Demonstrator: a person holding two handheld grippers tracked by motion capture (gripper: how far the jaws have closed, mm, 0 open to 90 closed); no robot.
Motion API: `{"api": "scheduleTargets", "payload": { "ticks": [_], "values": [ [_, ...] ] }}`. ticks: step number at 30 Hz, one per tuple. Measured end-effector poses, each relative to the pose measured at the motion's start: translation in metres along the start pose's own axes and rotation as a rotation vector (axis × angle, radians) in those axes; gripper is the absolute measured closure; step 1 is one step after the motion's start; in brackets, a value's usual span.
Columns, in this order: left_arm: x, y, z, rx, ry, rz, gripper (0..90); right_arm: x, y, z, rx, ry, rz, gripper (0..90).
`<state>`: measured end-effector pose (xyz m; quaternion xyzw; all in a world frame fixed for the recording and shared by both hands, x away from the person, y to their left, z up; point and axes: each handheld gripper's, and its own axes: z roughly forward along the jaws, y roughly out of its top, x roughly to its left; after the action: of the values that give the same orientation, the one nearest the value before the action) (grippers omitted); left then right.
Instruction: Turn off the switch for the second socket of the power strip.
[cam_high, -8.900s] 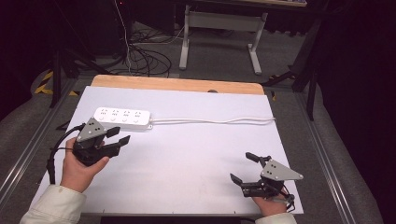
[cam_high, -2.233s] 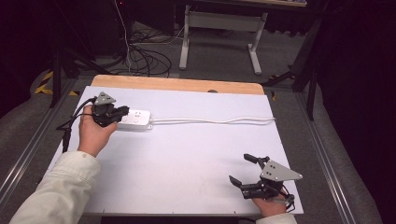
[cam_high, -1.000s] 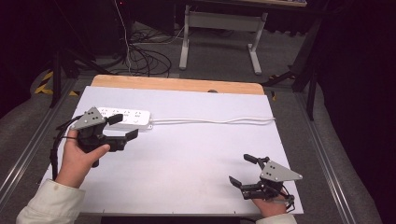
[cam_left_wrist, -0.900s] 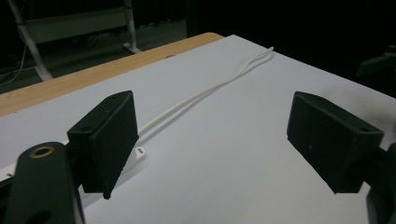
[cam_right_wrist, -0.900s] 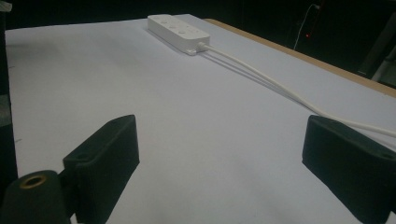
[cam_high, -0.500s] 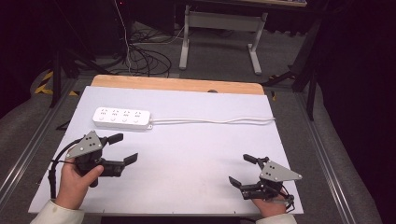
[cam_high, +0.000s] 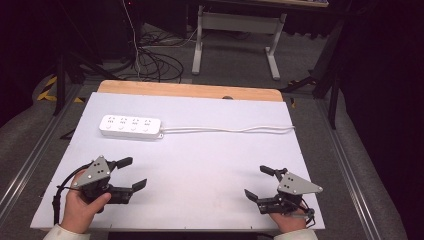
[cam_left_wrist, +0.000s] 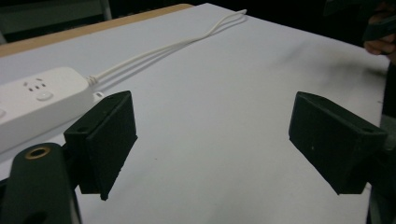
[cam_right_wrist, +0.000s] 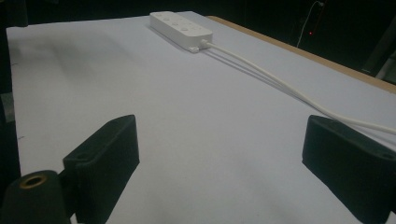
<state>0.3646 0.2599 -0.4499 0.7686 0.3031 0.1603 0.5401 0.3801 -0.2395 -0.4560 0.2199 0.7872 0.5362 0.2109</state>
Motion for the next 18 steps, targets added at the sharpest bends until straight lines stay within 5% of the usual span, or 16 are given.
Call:
{"api": "scheduleTargets", "payload": {
  "ticks": [4, 6, 10, 18],
  "values": [
    [0.000, -0.009, 0.002, -0.007, -0.029, -0.018, 15.5, 0.000, 0.000, 0.000, 0.000, 0.004, 0.001, 11.4],
    [-0.001, -0.014, 0.004, 0.014, -0.031, 0.006, 15.3, 0.000, 0.000, 0.000, 0.000, 0.006, 0.001, 11.4],
    [-0.004, -0.021, 0.006, 0.044, 0.008, 0.022, 15.2, 0.000, 0.000, 0.000, 0.001, 0.006, 0.003, 11.4],
    [-0.004, -0.038, 0.014, 0.071, 0.018, 0.011, 16.6, -0.001, -0.001, 0.001, 0.008, 0.010, 0.003, 11.4]
  ]
}}
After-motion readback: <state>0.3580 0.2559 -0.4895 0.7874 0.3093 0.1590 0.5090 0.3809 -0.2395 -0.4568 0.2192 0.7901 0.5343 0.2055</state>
